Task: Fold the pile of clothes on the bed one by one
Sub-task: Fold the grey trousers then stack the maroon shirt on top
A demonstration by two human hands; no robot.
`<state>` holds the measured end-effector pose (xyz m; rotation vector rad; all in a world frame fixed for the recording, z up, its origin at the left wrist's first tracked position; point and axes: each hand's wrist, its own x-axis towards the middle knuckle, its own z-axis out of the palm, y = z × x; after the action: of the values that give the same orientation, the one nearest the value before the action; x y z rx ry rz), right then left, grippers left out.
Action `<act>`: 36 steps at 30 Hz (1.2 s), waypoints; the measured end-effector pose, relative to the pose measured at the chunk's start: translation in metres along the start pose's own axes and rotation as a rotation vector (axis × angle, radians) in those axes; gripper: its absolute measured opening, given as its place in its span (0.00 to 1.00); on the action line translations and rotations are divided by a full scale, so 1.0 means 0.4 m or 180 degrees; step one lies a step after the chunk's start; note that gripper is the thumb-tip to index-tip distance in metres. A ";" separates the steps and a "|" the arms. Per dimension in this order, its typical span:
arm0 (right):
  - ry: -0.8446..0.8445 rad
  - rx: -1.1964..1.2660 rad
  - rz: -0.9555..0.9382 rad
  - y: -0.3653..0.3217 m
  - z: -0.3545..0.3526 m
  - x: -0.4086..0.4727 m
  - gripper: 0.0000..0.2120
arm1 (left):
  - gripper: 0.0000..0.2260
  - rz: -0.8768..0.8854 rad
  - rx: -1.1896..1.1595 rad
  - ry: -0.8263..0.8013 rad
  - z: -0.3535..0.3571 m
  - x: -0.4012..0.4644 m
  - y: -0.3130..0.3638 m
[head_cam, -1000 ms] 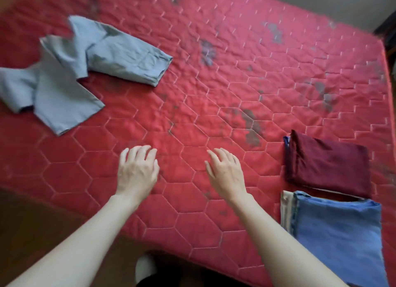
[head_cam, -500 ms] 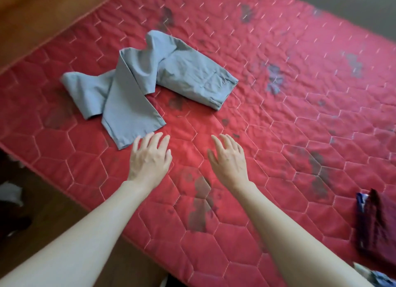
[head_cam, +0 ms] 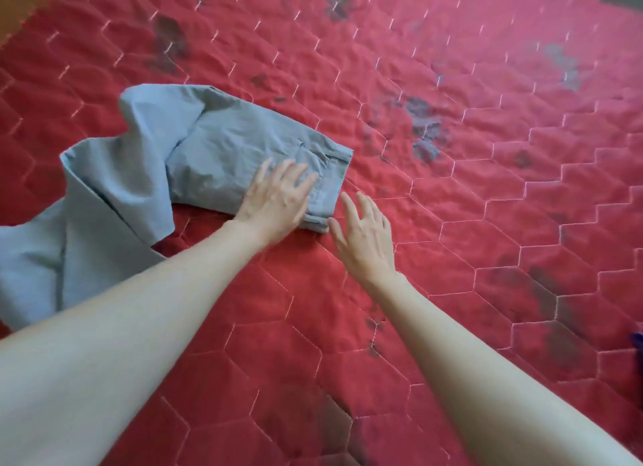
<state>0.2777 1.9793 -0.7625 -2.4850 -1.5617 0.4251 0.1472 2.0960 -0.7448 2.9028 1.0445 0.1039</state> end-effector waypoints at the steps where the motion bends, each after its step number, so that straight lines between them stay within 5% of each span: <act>1: 0.0002 0.0078 0.0111 0.006 0.008 0.023 0.26 | 0.20 0.0120 0.0005 -0.0033 0.018 0.043 -0.014; 12: 0.0276 0.0990 0.1059 -0.031 0.153 0.118 0.28 | 0.27 0.0964 0.0141 -0.1179 0.187 0.385 -0.131; 22: 0.1065 0.2108 0.1408 -0.144 0.183 0.068 0.15 | 0.14 0.1243 -0.0828 -0.0296 0.134 0.398 -0.169; 25: 0.1177 0.2174 0.1513 -0.139 0.147 0.037 0.08 | 0.11 0.0929 -0.1343 0.0011 0.064 0.332 -0.198; 30: 0.0895 0.2080 0.0892 -0.180 -0.008 -0.020 0.07 | 0.09 0.0692 -0.1838 0.0366 -0.165 0.199 -0.266; 36: 0.1484 0.1544 -0.0074 -0.297 -0.261 -0.152 0.06 | 0.09 0.0371 -0.2207 0.0772 -0.481 -0.036 -0.318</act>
<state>0.1864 1.9765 -0.6197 -2.0046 -1.1383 0.1711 0.0399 2.1903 -0.5631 2.3383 0.6721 0.6863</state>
